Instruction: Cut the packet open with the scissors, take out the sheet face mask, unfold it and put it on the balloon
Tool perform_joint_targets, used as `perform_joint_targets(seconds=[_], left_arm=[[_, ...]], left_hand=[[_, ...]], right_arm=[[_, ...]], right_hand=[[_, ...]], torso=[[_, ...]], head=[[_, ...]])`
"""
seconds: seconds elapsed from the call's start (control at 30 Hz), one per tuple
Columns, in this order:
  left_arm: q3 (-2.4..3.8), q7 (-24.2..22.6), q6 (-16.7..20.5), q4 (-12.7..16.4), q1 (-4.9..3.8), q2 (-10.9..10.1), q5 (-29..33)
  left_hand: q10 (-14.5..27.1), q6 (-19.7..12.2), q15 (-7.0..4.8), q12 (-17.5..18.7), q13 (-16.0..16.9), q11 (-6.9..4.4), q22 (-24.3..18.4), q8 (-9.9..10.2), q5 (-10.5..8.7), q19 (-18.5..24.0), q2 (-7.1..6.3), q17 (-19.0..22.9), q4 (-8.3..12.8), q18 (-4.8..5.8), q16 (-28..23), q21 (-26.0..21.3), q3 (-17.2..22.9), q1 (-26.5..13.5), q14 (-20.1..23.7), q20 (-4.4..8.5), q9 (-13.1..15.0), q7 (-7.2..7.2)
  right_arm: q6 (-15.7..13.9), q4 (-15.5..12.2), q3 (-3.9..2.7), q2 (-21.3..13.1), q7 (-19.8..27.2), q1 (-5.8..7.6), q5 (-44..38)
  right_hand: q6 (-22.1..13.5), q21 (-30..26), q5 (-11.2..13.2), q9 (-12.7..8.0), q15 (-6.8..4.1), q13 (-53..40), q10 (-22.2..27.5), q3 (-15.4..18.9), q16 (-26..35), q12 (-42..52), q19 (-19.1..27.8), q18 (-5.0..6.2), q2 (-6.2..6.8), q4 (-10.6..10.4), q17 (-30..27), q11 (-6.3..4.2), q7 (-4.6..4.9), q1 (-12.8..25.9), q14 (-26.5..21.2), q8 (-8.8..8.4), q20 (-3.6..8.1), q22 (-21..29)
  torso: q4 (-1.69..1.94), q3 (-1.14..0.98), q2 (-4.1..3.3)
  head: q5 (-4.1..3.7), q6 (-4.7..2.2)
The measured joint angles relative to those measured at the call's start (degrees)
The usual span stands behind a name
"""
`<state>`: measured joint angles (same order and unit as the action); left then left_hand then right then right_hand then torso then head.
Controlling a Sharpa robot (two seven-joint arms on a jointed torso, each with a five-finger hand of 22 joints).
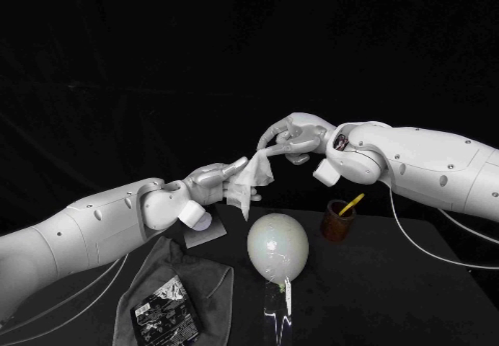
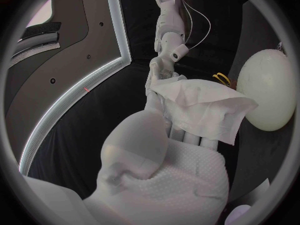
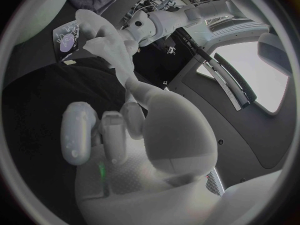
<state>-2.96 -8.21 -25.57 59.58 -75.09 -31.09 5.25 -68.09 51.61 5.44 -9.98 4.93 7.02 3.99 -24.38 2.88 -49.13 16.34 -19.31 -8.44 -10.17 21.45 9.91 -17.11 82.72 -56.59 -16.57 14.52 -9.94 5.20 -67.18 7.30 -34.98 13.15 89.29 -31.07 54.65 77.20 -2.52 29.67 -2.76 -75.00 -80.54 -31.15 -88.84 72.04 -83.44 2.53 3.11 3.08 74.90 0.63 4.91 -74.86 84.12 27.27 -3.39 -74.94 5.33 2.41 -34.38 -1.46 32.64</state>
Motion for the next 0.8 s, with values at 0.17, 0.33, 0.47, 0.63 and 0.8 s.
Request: perform_joint_targets(seconds=[0.17, 0.33, 0.47, 0.63, 0.8], left_arm=[[0.0, -0.2, 0.2, 0.0, 0.0, -0.1, -0.1], [0.0, -0.5, 0.7, 0.1, -0.01, -0.1, -0.4], [0.0, -0.8, 1.1, 0.2, -0.01, -0.2, -0.7], [0.0, -1.2, 1.6, 0.3, -0.01, -0.2, -1.1], [0.0, -1.5, 2.0, 0.6, -0.01, -0.3, -1.4]], left_hand=[[0.4, -0.2, -0.39, 1.3, -0.5, -0.39, 0.2, 0.4, -0.04, -0.3, -1.3, -0.3, 6.5, 0.01, 0.0, 0.0, 5.7, 10.8, 0.4, 0.32, -0.2, 0.12], [-0.5, 0.1, -0.37, 1.9, -0.9, -0.55, 0.5, 0.8, -0.26, -1.2, -2.39, -0.2, 8.3, 0.02, 0.0, 0.5, 9.2, 13.3, 0.4, 0.89, -0.2, -0.1], [-1.0, 0.3, -0.51, 1.9, -0.9, -0.69, 0.6, 0.6, -0.38, -1.5, -2.34, -0.1, 8.5, 0.03, 0.0, 0.7, 9.6, 13.5, -0.2, 1.0, -0.2, 0.1], [-1.4, 0.3, -0.43, 2.1, -1.0, -0.67, 0.7, 0.5, -0.5, -1.7, -2.34, -0.1, 8.3, 0.04, 0.0, 0.9, 10.1, 13.5, -0.5, 1.2, -0.2, 0.1], [-1.4, 0.3, -0.42, 2.3, -1.0, -0.67, 0.8, 0.5, -0.31, -2.1, -2.35, -0.1, 8.3, 0.05, -0.2, 1.1, 10.1, 13.5, -0.5, 1.21, -0.2, 0.1]], right_arm=[[1.5, 0.5, 0.16, 0.1, -0.7, 0.0, -0.1], [1.7, 1.1, 0.4, 0.3, -1.0, 0.0, 0.3], [1.2, 1.7, 0.75, 0.6, -1.3, -0.02, 1.0], [0.1, 2.6, 1.2, 1.0, -1.8, -0.15, 1.7], [-1.6, 4.0, 1.63, 1.5, -3.1, -0.74, 2.0]], right_hand=[[0.0, -0.8, 0.0, 0.0, 0.0, 0.1, 1.4, 0.2, 0.2, -1.8, 0.2, 0.0, 0.0, 0.2, 0.0, 0.13, 0.04, 0.0, 0.0, 0.0, 0.15, 0.0], [-1.4, -3.6, 0.0, -0.3, 0.36, 4.9, 6.4, 0.5, 0.9, -9.0, 2.0, 0.03, 0.37, 0.8, 0.0, 0.88, 1.25, -0.4, -0.1, 0.0, -0.41, 0.0], [-3.7, -6.2, 0.0, -1.6, 1.34, 8.2, 10.9, 1.0, 1.7, -14.2, 3.6, 0.96, 0.36, 0.7, 0.1, 2.04, 2.46, -0.4, -0.1, -1.79, -1.16, 0.0], [-7.3, -15.2, -0.3, -2.9, 3.02, 17.2, 21.4, 1.3, 5.9, -27.2, 9.1, 2.4, 1.47, 0.5, 0.0, 3.84, 4.18, -0.1, -0.7, -4.15, -2.12, 0.0], [-11.8, -36.2, -0.3, -4.8, 4.9, 25.0, 27.2, 1.4, 16.7, -36.1, 22.2, 5.76, 3.22, -0.8, -14.8, 5.6, 6.05, 0.7, -11.7, -7.27, -3.91, 0.6]], torso=[[-0.01, 0.0, 0.0], [-0.01, 0.0, 0.0], [-0.01, 0.0, 0.0], [-0.02, 0.0, 0.01], [-0.03, 0.0, 0.02]], head=[[0.01, 0.15], [0.01, 0.16], [-0.04, 0.07], [-0.11, 0.0], [-0.19, -0.07]])
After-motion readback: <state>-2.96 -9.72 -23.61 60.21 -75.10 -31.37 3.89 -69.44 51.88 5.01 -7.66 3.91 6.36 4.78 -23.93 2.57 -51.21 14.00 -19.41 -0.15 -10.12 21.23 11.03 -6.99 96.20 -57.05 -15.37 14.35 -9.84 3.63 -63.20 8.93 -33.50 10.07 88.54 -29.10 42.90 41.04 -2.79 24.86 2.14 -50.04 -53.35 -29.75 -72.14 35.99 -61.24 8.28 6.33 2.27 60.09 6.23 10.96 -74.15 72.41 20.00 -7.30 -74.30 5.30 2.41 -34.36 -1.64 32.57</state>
